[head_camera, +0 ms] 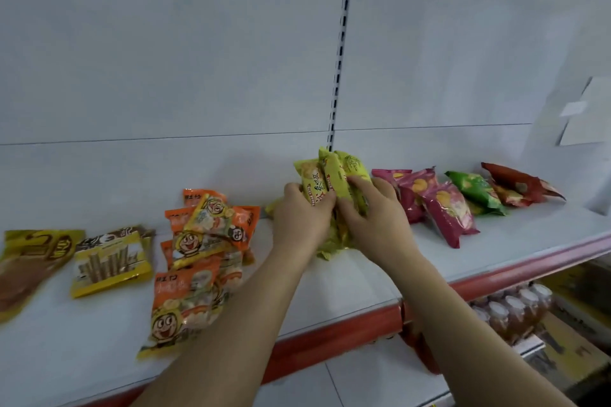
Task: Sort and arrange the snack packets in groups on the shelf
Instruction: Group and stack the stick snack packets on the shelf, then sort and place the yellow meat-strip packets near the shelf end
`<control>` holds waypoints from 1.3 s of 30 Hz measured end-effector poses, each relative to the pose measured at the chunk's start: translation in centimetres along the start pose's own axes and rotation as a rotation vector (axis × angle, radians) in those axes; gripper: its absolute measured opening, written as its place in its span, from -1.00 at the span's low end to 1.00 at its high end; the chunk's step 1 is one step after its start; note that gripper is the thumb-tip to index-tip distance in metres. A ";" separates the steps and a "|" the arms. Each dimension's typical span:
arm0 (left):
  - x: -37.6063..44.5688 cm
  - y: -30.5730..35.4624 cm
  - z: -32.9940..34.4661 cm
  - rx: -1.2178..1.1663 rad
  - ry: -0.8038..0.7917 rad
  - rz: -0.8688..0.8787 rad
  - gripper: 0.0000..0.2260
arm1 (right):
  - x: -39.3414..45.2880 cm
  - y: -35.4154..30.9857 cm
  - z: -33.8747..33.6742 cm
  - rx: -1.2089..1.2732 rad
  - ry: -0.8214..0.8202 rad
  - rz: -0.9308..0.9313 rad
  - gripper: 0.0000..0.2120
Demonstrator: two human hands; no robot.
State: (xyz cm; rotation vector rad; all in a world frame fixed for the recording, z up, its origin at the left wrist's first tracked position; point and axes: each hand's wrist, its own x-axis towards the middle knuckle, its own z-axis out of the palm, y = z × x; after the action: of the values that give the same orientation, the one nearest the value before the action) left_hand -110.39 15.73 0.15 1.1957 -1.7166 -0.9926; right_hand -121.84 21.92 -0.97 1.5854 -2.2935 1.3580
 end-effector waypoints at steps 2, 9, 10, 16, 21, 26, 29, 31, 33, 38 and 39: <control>1.7 0.0 1.1 0.098 0.032 -0.020 -0.58 | 2.2 0.7 0.6 -0.071 -0.021 -0.020 -0.53; 6.7 -2.7 3.7 0.347 -0.037 -0.025 -0.58 | 6.4 2.3 3.1 -0.273 -0.215 -0.030 -0.50; 6.9 -3.0 3.9 0.367 -0.035 -0.024 -0.61 | 6.7 2.4 3.4 -0.296 -0.232 -0.029 -0.50; 7.9 -4.1 3.9 0.558 0.015 -0.070 -0.50 | 8.0 3.4 3.3 -0.374 -0.315 0.064 -0.50; 7.6 -4.3 4.1 0.410 0.022 -0.090 -0.52 | 8.5 5.1 2.3 -0.350 -0.470 0.046 -0.29; 6.3 -3.4 3.7 0.384 0.048 -0.082 -0.47 | 7.9 5.5 0.9 -0.316 -0.461 -0.064 -0.30; 5.2 -2.7 3.7 0.376 0.081 -0.061 -0.48 | 7.5 6.1 -0.2 -0.288 -0.452 -0.120 -0.33; 4.1 -2.3 3.7 0.393 0.094 -0.045 -0.49 | 7.1 6.3 -0.5 -0.287 -0.435 -0.175 -0.33; 2.9 -2.2 3.6 0.417 0.103 -0.023 -0.51 | 6.8 6.1 -0.4 -0.271 -0.396 -0.241 -0.34; 0.6 -2.3 2.0 0.508 0.142 0.066 -0.51 | 5.4 3.6 0.3 -0.249 -0.342 -0.384 -0.37; 0.1 -2.4 1.4 0.512 0.148 0.073 -0.51 | 5.0 3.0 0.5 -0.259 -0.338 -0.410 -0.38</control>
State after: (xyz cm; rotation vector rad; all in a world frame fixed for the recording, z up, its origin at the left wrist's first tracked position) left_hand -110.92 15.24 -2.55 1.4687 -1.9385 -0.4125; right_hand -126.37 18.17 -0.76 2.1588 -2.0202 0.7163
